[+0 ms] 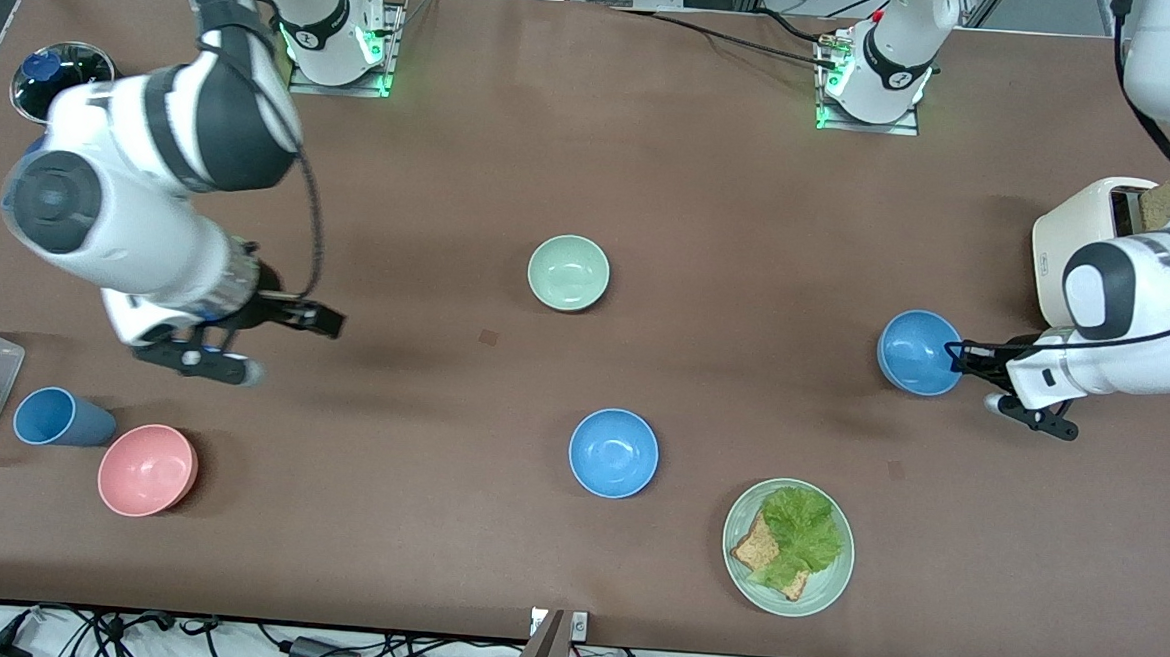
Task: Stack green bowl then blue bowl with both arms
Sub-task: 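Release the green bowl and withdraw the right gripper while the left gripper lifts, then carry the blue bowl over the green bowl with the left gripper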
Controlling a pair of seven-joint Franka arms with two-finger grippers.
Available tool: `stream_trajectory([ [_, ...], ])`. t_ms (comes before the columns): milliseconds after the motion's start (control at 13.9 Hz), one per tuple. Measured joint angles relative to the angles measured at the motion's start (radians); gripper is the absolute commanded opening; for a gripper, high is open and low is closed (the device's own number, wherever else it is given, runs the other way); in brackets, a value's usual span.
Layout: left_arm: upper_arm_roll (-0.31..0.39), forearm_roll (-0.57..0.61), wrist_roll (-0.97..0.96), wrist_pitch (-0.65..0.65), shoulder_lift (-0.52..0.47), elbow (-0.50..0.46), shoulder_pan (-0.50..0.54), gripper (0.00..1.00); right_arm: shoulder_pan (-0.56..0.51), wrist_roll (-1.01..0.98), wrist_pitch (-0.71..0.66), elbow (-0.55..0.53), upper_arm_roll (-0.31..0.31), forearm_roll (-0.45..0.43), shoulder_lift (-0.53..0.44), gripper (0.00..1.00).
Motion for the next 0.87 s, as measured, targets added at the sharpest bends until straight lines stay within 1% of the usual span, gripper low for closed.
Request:
stream_trajectory([
  [72, -0.035, -0.005, -0.063, -0.049, -0.027, 0.010, 0.000, 0.01, -0.001, -0.003, 0.000, 0.000, -0.023, 0.000, -0.013, 1.00],
  [216, -0.137, -0.010, -0.261, -0.102, -0.082, 0.017, -0.002, 0.01, -0.004, -0.018, 0.001, 0.001, -0.064, 0.000, -0.037, 1.00],
  [289, -0.199, -0.010, -0.375, -0.112, -0.104, 0.017, -0.003, 0.01, -0.013, -0.037, 0.002, 0.002, -0.073, 0.000, -0.051, 1.00],
  [433, -0.316, -0.010, -0.595, -0.116, -0.131, 0.016, -0.009, 0.01, -0.056, -0.073, 0.002, 0.002, -0.068, 0.000, -0.086, 1.00],
  [505, -0.362, -0.010, -0.684, -0.116, -0.135, 0.016, -0.012, 0.01, -0.097, -0.093, 0.002, 0.003, -0.051, -0.001, -0.104, 1.00],
  [577, -0.407, -0.010, -0.770, -0.115, -0.135, 0.016, -0.013, 0.01, -0.154, -0.120, 0.001, 0.003, -0.019, -0.006, -0.124, 1.00],
  [794, -0.547, -0.011, -1.037, -0.072, -0.134, 0.012, -0.016, 0.01, -0.352, -0.242, -0.002, 0.002, 0.118, -0.089, -0.175, 1.00],
  [866, -0.589, -0.011, -1.123, -0.035, -0.133, 0.005, -0.018, 0.01, -0.392, -0.277, -0.002, 0.002, 0.146, -0.113, -0.185, 1.00],
])
